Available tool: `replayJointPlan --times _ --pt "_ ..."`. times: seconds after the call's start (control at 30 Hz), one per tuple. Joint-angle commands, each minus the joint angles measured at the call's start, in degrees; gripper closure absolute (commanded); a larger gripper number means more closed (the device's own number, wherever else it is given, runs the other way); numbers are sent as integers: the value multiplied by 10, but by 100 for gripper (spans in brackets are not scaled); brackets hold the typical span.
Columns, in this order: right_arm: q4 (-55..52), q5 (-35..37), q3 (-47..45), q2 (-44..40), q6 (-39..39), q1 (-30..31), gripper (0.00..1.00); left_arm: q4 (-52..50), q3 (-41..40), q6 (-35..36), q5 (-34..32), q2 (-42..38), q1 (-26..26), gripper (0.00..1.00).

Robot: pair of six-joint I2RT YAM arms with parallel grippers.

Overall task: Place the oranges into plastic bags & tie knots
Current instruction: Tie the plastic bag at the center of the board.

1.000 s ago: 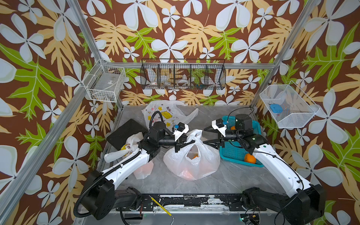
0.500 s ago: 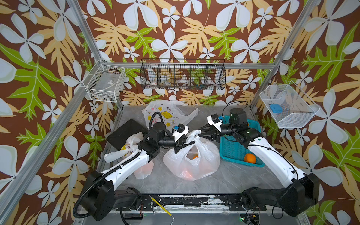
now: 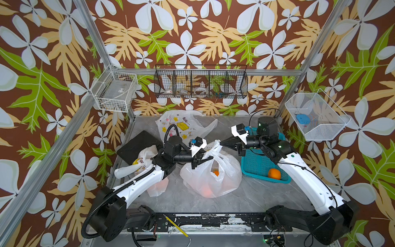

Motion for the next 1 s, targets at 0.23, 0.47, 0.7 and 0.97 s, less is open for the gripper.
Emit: replayJointPlan --times 0.23,0.47,0.7,0.97 --pt "9 59 -70 -80 53 1 100 66 -33 -27 -44 -25 8 100" --pt "50 68 -207 -173 141 37 100 86 -44 -34 -70 -38 23 100" --pt "140 127 -297 -152 216 122 100 106 -50 -34 -70 -54 23 100" --pt "20 162 -161 -139 133 121 81 111 -71 -3 -61 -77 23 100"
